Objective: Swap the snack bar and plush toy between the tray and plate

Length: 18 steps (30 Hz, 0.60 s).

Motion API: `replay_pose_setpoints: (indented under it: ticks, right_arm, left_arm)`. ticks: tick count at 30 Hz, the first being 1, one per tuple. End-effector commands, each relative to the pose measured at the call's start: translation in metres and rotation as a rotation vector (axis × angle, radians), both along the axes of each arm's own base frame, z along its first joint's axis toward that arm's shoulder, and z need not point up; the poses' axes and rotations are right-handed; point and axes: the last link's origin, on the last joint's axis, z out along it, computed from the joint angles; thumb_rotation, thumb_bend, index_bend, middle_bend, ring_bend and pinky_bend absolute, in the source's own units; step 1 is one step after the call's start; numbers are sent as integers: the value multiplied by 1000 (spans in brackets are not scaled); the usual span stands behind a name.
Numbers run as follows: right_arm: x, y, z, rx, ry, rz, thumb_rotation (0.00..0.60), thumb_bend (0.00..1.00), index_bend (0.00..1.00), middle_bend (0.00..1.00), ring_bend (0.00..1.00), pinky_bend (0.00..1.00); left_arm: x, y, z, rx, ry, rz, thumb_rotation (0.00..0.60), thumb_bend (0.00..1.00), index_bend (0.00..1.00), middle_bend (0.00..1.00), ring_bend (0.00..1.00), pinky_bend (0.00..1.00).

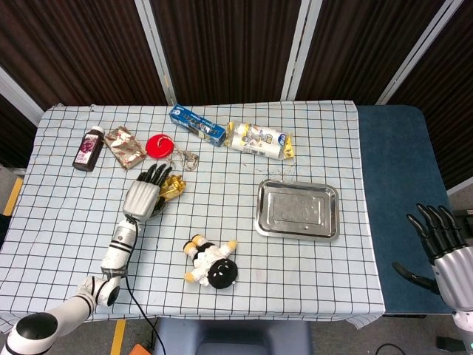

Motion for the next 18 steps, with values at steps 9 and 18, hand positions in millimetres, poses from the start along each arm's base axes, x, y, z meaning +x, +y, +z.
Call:
replay_pose_setpoints:
  ticks: [9,18]
  right_arm:
    - [-2,-1,-2,10,22,-15,600,98,161,0,0,0]
    - [2,-10,-18,88,39,-66,600,98,144,0,0,0]
  left_arm:
    - [-11,-24,43,42,-82,-46,600,442,0,0,0,198]
    - [-53,-81,105,-26,9,-26,600,442,17,0,0,202]
